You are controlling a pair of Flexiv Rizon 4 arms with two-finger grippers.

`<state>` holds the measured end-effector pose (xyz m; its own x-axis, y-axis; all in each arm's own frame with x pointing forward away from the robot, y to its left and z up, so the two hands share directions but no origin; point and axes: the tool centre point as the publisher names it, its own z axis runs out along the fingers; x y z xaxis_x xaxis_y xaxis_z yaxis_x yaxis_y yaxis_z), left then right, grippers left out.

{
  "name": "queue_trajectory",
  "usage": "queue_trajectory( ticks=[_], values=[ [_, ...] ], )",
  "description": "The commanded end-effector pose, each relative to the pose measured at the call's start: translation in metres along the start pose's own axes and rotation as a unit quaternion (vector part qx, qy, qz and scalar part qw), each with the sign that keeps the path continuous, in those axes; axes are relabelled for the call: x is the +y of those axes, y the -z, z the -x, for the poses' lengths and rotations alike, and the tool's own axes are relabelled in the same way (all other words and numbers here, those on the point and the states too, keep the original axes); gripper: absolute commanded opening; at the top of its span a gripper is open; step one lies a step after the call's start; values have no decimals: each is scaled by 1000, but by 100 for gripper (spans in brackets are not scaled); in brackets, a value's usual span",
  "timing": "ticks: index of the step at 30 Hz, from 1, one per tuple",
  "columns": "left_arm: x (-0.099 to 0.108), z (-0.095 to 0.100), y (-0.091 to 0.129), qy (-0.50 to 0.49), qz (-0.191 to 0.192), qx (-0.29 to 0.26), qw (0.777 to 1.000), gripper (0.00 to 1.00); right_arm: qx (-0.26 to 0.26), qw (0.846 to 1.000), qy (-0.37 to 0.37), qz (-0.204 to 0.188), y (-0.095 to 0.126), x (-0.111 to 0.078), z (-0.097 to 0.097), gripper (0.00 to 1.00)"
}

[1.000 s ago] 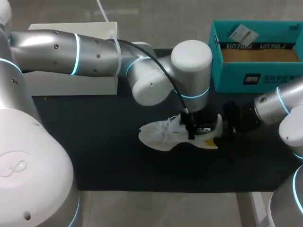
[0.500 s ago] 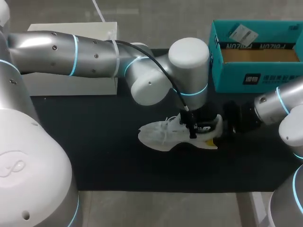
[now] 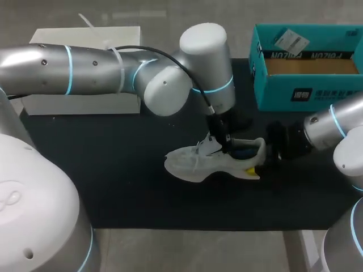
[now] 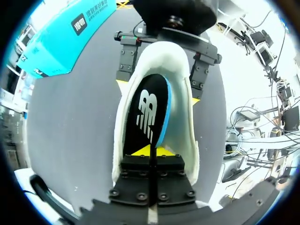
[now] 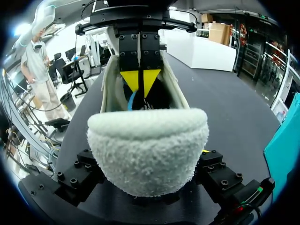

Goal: Take the shoe out of the shoebox, open the shoe tongue, remove and reinsert the insole, then place the shoe into the shoebox

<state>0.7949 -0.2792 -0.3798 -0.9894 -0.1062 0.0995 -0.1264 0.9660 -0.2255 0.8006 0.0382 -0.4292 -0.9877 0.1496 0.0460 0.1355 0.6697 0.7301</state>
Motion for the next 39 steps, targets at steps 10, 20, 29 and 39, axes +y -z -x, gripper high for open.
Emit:
queue_trajectory(
  ticks=[10, 20, 29, 39],
  values=[
    [8, 2, 34, 19, -64, 122, 990, 0, -2, 1000, 0, -1, 0, 1, -2, 0],
    [-3, -8, 61, 24, -124, 192, 973, 0, -2, 1000, 0, -1, 0, 1, -2, 0],
    [-41, -12, 94, 17, -185, 213, 959, 0, -2, 1000, 0, -1, 0, 1, -2, 0],
    [-71, -13, 122, 7, -235, 241, 942, 0, -2, 1000, 0, -1, 0, 1, -2, 0]
  ],
)
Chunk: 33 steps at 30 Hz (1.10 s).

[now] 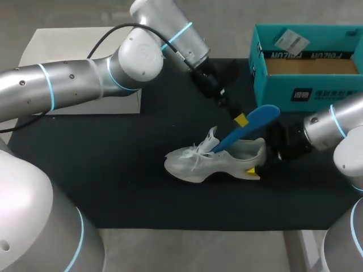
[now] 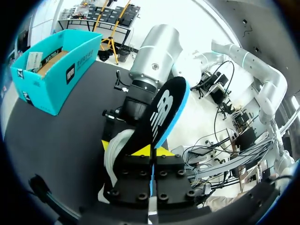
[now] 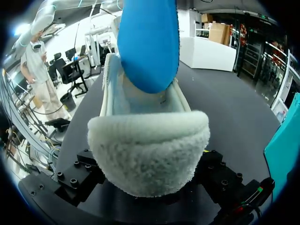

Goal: Take the shoe out of the shoebox, open the shoe tongue, remove and reinsert the insole, then place the shoe into the shoebox

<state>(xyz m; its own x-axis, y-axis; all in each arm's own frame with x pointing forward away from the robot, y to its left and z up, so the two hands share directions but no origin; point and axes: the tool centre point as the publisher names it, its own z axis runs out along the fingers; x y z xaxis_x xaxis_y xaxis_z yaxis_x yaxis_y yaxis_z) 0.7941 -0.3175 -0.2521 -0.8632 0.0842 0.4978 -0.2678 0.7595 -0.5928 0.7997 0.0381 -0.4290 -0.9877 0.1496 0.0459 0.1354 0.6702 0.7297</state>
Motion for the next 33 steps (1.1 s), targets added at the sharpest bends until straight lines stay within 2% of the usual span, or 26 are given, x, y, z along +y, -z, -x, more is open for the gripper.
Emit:
queue_trajectory(
  ticks=[1, 4, 11, 15, 33],
  values=[
    [-14, -2, 9, -4, -26, 28, 999, 0, -2, 1000, 0, -1, -1, 1, -1, 0],
    [-31, -17, 25, -16, -60, 51, 997, 0, -2, 1000, 0, -1, -1, 1, -1, 0],
    [-88, -57, 79, -51, -163, 125, 977, 0, -2, 1000, 0, -1, -1, 1, -1, 0],
    [-118, -82, 106, -72, -192, 155, 966, 0, -2, 1000, 0, -1, -1, 1, -1, 0],
    [-118, -82, 106, -72, -192, 155, 966, 0, -2, 1000, 0, -1, -1, 1, -1, 0]
  ],
)
